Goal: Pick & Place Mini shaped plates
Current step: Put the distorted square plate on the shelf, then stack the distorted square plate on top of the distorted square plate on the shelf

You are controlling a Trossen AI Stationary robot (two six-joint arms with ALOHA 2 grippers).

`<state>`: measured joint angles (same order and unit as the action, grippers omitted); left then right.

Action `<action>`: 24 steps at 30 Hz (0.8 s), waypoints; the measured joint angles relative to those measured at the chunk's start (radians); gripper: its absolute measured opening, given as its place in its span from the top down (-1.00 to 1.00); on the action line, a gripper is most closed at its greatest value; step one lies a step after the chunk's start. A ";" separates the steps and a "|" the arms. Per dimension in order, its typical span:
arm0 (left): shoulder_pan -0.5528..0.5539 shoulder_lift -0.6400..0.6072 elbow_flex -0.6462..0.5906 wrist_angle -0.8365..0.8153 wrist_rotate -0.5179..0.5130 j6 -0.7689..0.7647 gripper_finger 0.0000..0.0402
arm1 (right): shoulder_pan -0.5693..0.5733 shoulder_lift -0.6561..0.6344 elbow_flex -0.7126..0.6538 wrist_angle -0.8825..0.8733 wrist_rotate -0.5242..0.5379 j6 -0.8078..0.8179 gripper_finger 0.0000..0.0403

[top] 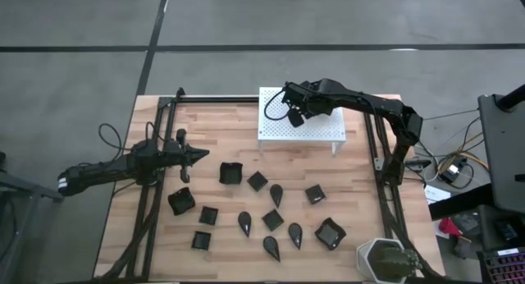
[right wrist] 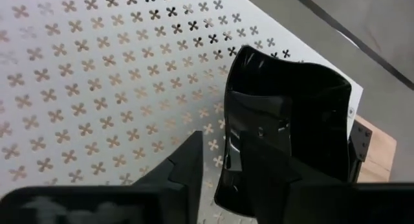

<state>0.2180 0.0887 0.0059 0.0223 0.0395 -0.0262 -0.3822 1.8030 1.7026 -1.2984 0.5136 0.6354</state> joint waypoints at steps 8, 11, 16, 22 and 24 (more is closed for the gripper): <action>0.000 0.000 0.000 0.000 0.000 0.000 1.00 | 0.048 0.000 0.061 -0.006 -0.002 -0.068 0.31; 0.000 0.000 0.000 0.000 0.000 0.000 1.00 | 0.087 0.000 0.071 -0.011 -0.017 -0.100 0.29; 0.000 0.000 0.000 0.000 0.000 0.000 1.00 | 0.173 0.000 0.071 -0.064 -0.086 -0.154 0.30; 0.000 0.000 0.000 0.000 0.000 0.000 1.00 | 0.328 0.000 0.070 -0.116 -0.168 -0.206 0.36; 0.000 0.000 0.000 0.000 0.000 0.000 1.00 | 0.392 0.000 0.070 -0.116 -0.183 -0.247 0.38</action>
<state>0.2180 0.0887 0.0059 0.0220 0.0395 -0.0265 0.0097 1.8027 1.7729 -1.4148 0.3308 0.3887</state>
